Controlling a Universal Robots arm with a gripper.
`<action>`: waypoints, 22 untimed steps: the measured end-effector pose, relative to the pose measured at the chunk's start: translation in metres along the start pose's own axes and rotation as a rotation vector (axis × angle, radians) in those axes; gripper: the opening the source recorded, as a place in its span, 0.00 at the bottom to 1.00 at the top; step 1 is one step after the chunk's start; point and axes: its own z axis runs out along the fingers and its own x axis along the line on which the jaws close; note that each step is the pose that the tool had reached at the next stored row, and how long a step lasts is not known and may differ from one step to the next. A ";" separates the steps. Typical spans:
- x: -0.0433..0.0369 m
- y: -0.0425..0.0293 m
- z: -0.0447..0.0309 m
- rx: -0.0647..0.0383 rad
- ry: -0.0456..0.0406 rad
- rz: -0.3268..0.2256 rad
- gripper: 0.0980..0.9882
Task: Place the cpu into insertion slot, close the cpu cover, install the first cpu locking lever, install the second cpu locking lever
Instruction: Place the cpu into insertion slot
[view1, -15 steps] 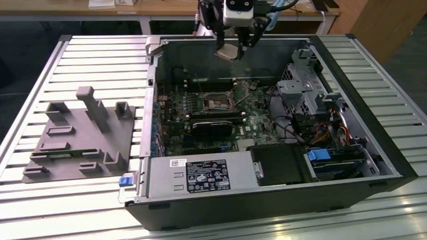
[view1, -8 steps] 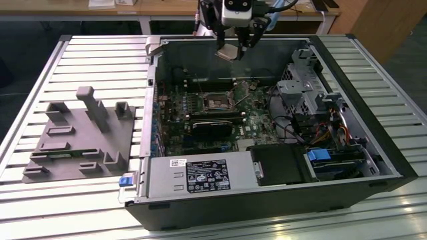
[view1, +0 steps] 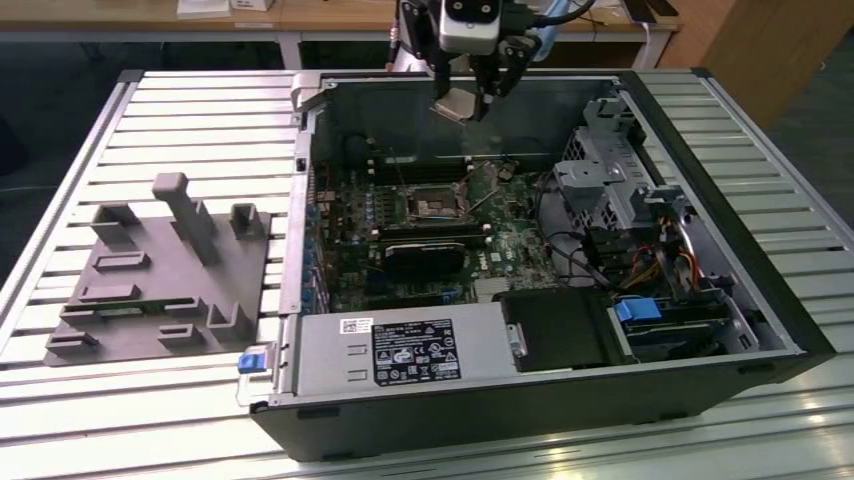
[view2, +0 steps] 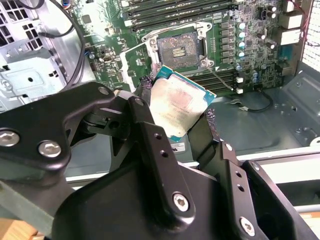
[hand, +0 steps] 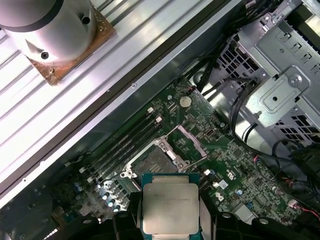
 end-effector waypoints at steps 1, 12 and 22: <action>0.0000 0.0000 0.0001 0.000 -0.0004 0.004 0.50; 0.0000 -0.0001 0.0008 -0.001 -0.0046 0.051 0.50; 0.0000 -0.0001 0.0016 -0.002 -0.0085 0.095 0.50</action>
